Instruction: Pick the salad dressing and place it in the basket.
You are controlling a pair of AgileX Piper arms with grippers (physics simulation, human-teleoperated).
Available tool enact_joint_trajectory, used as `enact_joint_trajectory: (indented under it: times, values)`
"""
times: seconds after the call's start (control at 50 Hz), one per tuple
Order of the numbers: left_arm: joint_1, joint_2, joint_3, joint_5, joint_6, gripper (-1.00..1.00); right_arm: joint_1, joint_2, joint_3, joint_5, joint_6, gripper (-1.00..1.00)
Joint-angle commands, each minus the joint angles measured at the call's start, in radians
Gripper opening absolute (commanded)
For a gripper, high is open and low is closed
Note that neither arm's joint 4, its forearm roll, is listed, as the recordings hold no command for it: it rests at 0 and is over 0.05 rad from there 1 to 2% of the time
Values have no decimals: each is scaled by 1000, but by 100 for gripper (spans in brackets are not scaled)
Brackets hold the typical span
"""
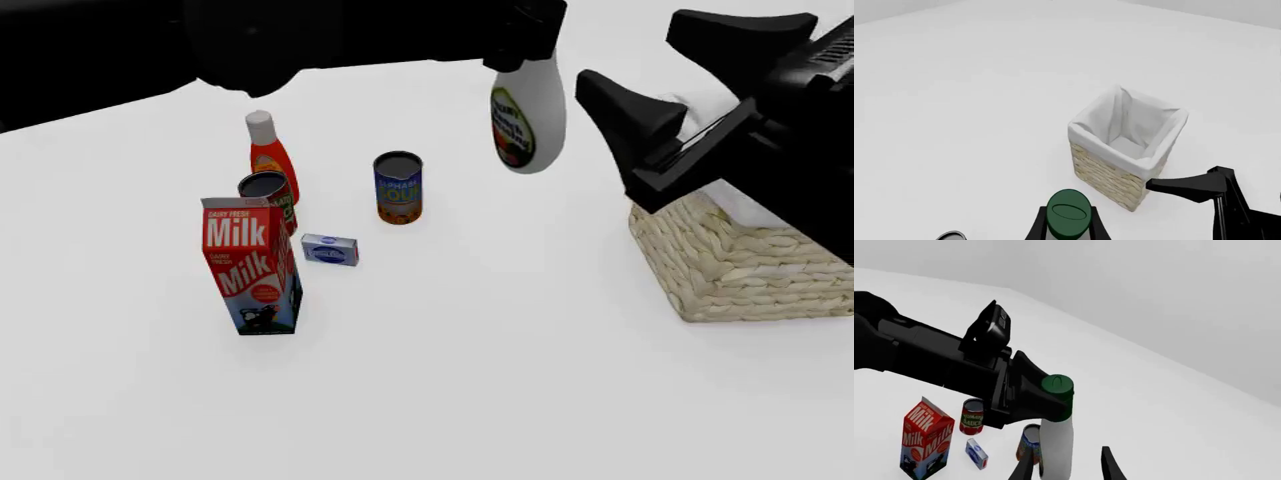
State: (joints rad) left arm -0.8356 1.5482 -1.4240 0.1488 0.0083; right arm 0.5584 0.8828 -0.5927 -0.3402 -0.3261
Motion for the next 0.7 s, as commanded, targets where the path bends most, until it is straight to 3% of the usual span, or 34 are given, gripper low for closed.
enact_joint_trajectory:
  times: [0.02,0.7]
  values:
    - [-4,-8,-13,9,10,-100,18,35,0,-55,-4,100]
    - [-20,-35,-11,20,9,-100,10,162,8,-186,8,100]
